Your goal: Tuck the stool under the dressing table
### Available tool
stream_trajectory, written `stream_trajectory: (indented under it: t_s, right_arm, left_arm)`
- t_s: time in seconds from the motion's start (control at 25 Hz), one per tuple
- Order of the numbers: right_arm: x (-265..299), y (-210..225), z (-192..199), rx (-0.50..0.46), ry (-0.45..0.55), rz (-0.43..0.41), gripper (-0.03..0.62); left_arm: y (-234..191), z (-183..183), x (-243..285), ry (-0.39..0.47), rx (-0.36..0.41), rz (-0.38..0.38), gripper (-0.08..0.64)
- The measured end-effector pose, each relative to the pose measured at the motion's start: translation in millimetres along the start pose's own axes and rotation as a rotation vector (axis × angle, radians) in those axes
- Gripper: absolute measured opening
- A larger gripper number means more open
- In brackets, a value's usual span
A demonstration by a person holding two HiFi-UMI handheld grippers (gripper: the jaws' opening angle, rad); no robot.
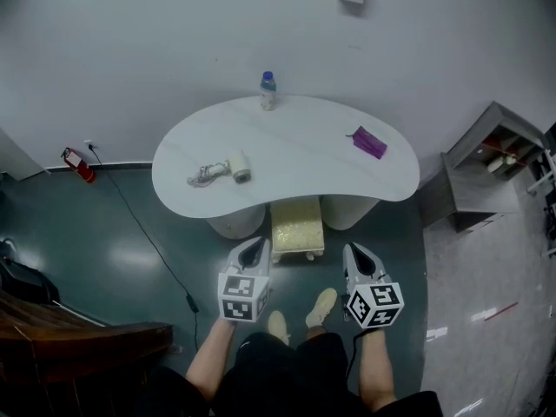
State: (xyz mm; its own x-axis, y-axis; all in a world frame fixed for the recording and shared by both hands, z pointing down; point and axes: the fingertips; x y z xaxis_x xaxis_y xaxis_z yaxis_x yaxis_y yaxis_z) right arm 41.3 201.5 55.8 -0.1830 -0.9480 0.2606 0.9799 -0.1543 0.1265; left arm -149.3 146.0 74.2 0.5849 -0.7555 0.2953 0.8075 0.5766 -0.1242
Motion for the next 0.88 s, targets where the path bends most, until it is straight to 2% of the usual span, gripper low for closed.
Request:
stream_trajectory:
  t_s: [0.36,0.56,0.88]
  right_arm:
    - [-24.1,-19.2,-1.5,-0.026,0.011,0.004,0.003]
    - [-31.0,-25.4,-2.8,-0.043,0.023,0.006,0.003]
    - [-36.0,-28.6,-2.3,-0.038,0.035,0.009,0.003]
  left_arm:
    - [15.5,-7.3,-24.8,0.024,0.013,0.029,0.009]
    - [18.3,-7.9,-35.0,0.04,-0.001,0.029,0.009]
    - [15.9,-13.0,-43.8,0.055,0.023,0.018,0.009]
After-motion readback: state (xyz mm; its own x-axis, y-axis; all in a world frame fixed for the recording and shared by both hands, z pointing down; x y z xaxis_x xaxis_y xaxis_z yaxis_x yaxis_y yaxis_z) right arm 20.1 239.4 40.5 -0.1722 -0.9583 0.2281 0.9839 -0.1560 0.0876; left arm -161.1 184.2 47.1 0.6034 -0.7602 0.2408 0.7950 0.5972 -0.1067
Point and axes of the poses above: the fingertips, and each gripper's own axes: x forward along the fingers, y to its right, z out of its underside, and after that the axes turned 1 degree about y, right-handed
